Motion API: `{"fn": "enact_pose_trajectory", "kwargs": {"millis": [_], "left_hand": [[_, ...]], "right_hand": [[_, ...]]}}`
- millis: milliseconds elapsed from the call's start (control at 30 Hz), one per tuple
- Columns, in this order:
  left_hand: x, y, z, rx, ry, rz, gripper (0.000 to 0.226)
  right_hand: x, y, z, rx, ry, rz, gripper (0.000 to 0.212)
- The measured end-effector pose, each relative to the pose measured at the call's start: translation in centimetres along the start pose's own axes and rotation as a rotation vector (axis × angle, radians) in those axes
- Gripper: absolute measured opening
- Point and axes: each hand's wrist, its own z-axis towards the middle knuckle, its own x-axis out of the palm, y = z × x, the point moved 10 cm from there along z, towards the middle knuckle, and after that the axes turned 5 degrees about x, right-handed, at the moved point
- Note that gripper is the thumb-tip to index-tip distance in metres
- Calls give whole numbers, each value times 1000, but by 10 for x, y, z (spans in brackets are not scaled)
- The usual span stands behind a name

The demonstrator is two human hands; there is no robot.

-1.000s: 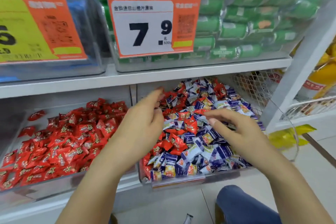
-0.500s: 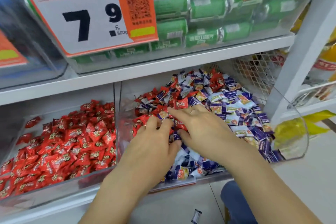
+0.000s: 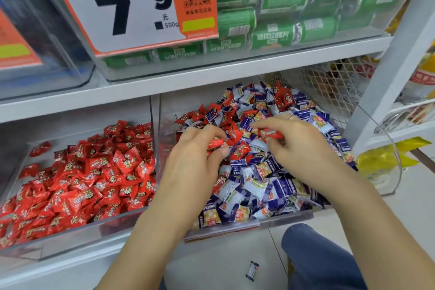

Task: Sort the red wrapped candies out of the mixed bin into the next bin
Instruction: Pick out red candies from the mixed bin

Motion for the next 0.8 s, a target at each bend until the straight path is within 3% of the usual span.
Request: {"fn": "enact_pose_trajectory", "kwargs": {"millis": [167,267,333,500,600,800], "left_hand": [[-2,-7,5,-1,-3,-33,7],[-20,-6,13,-6,-92,70,8],[-23,0,18,-57,-103,167,13],[13,5,22,-116,96,406,26],[37,8,22,-133,203,447,34],[30,10,21,-148,195,504,29]], "right_hand": [[-12,-7,-4,50,-107,80,12],[-8,7,1,-7,-119,54,34],[3,17,5,-37,-62,77,22],[15,30,14,-63,-65,11,29],[23,20,20,14,-6,-122,39],[40,32,29,-39,7,-297,36]]}}
